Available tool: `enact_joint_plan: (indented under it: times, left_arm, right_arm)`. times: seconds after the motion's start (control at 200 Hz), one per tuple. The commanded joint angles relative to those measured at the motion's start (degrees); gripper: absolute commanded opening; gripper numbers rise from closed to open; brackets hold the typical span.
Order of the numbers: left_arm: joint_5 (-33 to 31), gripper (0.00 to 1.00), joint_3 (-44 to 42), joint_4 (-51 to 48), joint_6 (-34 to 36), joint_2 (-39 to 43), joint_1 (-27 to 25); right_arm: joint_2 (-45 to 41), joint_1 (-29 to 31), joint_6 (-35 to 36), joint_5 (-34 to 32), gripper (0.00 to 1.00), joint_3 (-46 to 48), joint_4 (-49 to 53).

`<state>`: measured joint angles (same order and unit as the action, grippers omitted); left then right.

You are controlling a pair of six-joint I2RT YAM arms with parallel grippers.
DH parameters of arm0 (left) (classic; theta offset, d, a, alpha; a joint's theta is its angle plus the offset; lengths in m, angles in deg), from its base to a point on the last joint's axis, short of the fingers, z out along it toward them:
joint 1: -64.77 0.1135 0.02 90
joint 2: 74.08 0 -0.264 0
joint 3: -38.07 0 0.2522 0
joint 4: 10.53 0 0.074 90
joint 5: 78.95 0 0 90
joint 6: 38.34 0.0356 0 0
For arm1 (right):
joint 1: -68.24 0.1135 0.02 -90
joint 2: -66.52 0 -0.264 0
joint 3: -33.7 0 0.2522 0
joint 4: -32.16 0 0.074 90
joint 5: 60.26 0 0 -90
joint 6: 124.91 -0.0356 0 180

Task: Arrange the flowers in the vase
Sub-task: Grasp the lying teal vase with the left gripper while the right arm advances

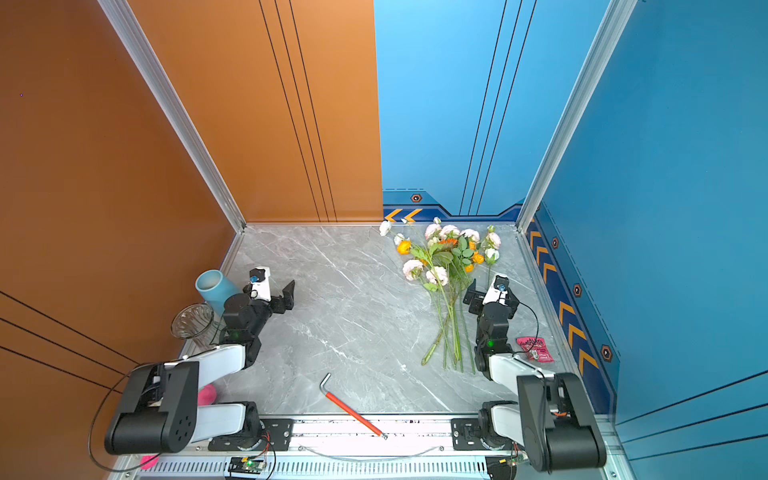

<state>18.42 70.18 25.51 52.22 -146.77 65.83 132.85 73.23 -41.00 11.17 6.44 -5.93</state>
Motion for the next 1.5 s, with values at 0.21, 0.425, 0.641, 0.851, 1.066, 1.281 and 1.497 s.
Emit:
enact_joint_plan:
  times: [0.21, 0.425, 0.641, 0.851, 1.066, 1.281, 1.497]
  left_arm:
    - [-9.0, 0.8, 9.5, -21.5, -9.4, 9.3, -7.2]
    - [-30.9, 0.8, 36.2, -71.4, -11.6, 12.5, -18.0]
    - [-36.1, 0.76, 56.6, -109.8, -15.3, 11.5, -18.2]
    - [-36.3, 0.76, 59.7, -120.2, -14.9, 12.9, -10.4]
    - [-26.4, 0.92, 61.3, -116.5, -8.9, 7.4, 3.7]
    - [-15.7, 0.95, 64.7, -111.6, -9.7, 1.0, 12.9]
    - [-9.5, 0.95, 64.6, -107.5, -10.6, -2.2, 18.2]
  right_arm:
    - [-11.9, 11.8, -5.0, -0.3, 0.94, -10.3, 15.5]
    - [-0.2, 25.1, -5.8, 9.4, 0.97, -27.1, 34.4]
    - [15.6, 41.5, -8.5, 12.3, 1.0, -29.9, 28.0]
    - [29.7, 51.4, -8.9, 15.7, 1.0, -28.8, 13.7]
    - [30.9, 52.2, -9.9, 18.6, 1.0, -30.0, 14.2]
    - [29.7, 53.4, -8.6, 17.1, 1.0, -29.6, 13.8]
    - [30.5, 53.5, -8.2, 19.0, 1.0, -29.3, 12.2]
